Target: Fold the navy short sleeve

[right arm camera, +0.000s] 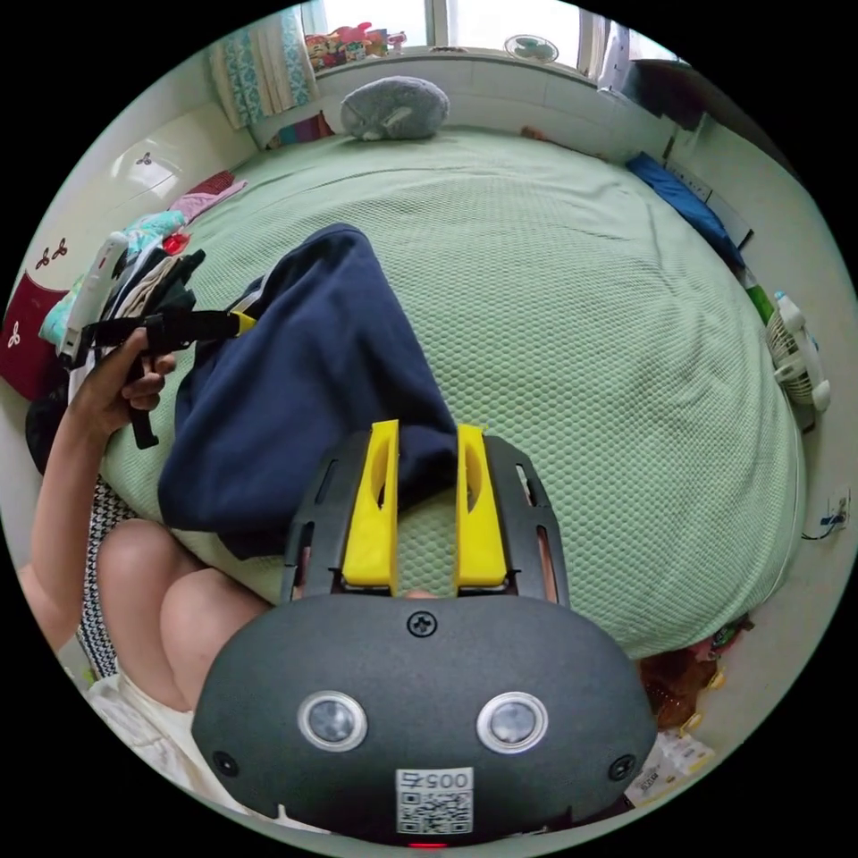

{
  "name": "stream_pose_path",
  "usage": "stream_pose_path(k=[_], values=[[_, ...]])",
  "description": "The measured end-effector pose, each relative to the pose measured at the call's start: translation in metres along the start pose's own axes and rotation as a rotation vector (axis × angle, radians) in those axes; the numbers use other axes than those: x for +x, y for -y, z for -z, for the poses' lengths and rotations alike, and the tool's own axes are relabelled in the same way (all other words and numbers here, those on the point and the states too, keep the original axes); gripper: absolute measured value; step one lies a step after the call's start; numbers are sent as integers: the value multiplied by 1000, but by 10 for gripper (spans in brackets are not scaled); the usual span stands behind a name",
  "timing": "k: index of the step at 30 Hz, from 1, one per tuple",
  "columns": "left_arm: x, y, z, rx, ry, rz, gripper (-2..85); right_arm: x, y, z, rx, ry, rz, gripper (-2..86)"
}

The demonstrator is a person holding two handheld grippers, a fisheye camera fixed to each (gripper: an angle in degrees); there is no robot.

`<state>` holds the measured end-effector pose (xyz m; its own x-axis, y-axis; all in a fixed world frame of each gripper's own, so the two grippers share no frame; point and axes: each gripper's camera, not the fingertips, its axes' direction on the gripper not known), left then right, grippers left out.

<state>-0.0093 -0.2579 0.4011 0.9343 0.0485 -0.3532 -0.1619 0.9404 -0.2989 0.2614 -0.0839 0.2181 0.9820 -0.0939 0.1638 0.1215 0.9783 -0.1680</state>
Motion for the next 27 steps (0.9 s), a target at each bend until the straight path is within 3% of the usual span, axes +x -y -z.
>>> stream_pose_path(k=[6, 13, 27], values=[[38, 16, 3, 24, 67, -52, 66, 20, -14, 10, 12, 41, 14, 7], [93, 34, 27, 103, 91, -92, 59, 36, -34, 54, 97, -1, 12, -4], [333, 157, 20, 157, 46, -382, 60, 165, -68, 142, 198, -264, -146, -7]])
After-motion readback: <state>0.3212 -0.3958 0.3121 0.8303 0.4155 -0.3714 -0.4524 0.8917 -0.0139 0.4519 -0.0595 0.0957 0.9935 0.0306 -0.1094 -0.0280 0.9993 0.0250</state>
